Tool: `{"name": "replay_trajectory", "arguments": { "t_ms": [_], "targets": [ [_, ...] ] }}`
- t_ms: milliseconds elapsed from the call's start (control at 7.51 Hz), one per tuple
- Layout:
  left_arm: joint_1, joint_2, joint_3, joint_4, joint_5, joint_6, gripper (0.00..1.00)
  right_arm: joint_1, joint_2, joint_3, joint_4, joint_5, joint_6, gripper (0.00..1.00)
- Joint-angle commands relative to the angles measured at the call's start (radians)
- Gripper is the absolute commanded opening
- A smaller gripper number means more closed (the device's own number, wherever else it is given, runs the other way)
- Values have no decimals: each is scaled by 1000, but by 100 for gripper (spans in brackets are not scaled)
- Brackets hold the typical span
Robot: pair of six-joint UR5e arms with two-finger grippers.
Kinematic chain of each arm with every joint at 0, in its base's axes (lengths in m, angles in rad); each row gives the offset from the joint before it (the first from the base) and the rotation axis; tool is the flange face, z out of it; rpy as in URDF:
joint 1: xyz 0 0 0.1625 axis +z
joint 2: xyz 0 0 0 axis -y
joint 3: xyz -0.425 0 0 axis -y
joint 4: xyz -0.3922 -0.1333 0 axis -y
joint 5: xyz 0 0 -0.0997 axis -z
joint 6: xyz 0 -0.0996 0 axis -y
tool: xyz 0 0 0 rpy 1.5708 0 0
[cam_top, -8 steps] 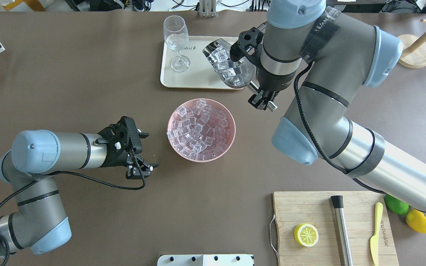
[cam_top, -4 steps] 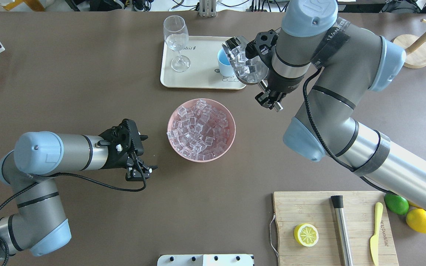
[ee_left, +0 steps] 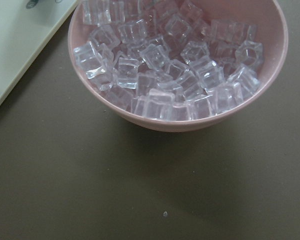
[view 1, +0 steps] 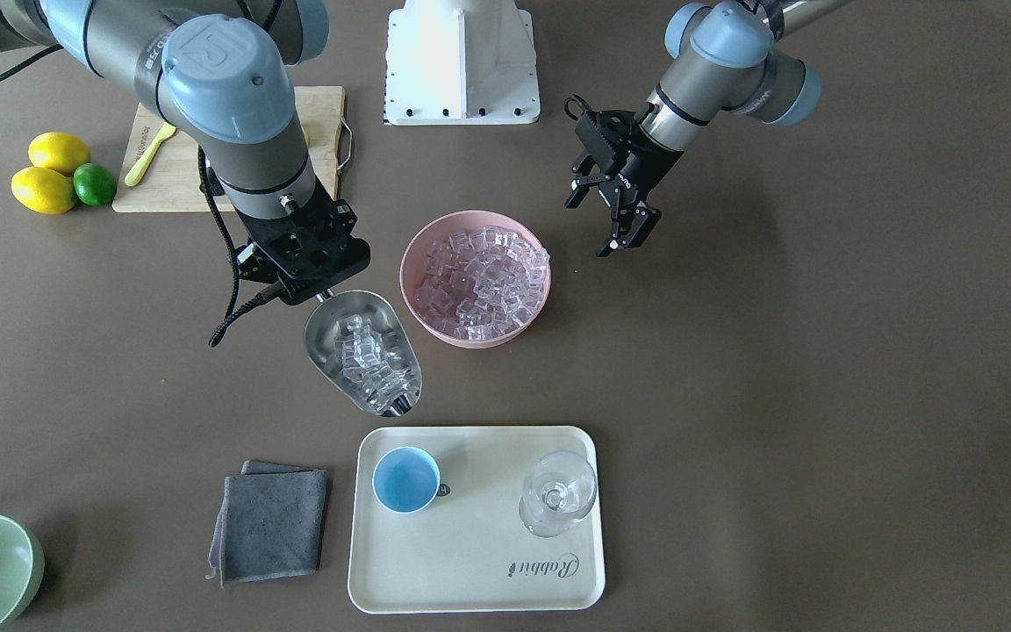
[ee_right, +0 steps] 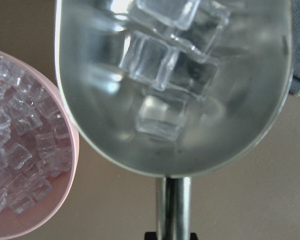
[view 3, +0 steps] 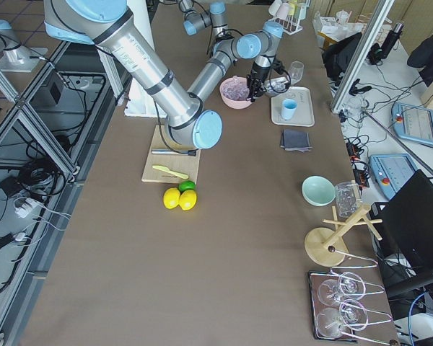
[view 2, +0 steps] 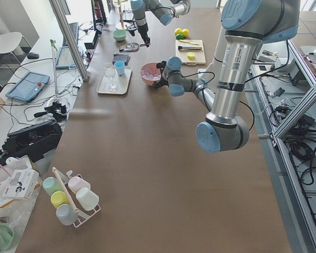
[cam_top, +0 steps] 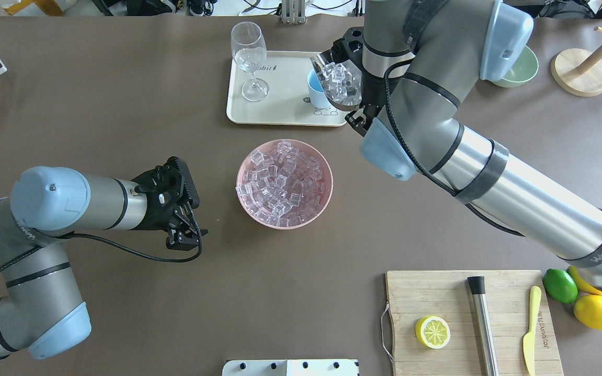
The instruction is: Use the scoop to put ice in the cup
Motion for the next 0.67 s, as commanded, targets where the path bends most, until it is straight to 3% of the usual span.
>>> {"name": "replay_trajectory", "arguments": {
  "t_ms": [0, 266, 532],
  "targets": [
    [-128, 0, -39, 220, -225, 1, 98, 43, 176, -272, -104, 94, -92, 0],
    [-183, 4, -58, 332, -307, 1, 98, 46, 244, -367, -229, 100, -150, 0],
    [-240, 69, -99, 425, -350, 1, 98, 46, 280, -379, -403, 93, -233, 0]
  ]
}}
